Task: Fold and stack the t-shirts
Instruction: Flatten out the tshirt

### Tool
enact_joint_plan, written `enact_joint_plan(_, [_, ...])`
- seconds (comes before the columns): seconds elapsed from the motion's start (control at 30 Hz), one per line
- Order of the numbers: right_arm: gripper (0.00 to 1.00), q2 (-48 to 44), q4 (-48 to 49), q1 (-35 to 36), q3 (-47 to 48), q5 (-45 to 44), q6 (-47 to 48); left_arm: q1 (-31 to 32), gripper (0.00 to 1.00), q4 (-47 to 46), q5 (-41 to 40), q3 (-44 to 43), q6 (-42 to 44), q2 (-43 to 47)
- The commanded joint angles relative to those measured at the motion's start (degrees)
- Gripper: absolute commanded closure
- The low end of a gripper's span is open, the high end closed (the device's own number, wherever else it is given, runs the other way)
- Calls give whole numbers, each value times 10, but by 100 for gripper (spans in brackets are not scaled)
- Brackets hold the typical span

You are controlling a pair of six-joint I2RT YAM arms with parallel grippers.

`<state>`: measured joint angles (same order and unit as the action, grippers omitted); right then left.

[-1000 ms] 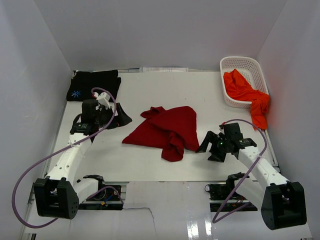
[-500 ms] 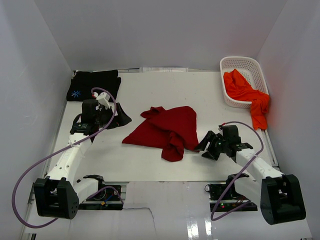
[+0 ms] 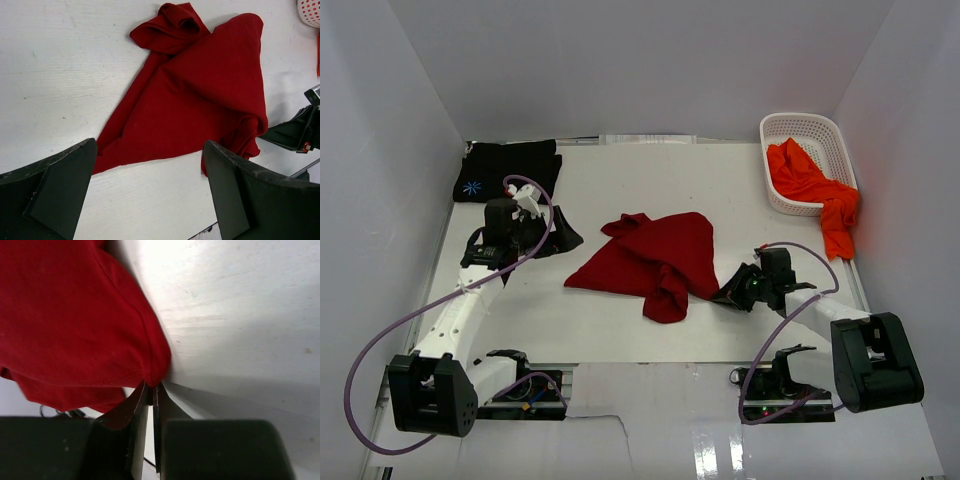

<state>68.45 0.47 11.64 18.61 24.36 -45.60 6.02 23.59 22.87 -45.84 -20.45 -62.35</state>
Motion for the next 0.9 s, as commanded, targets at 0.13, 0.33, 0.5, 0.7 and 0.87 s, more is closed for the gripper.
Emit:
enact_joint_plan(0.13, [92,-1,2,2,51,4,26,2,2,0,-9,-12,8,0])
enact_joint_plan(0.33, [92,12,-68,22,244,40,78,2,2,0,-7,-12,8,1])
enact_joint_plan(0.5, [92,83,-148,106,423,67,140,4,2,-1,3,-13,9,3])
enact_joint_plan(0.7, [92,186,-197,214,632,63,193,29,2,-6,18,-16,19,36])
enact_joint_plan(0.87, [92,267,-204,234,752,69,190,63,2,-11,24,-15,47,118])
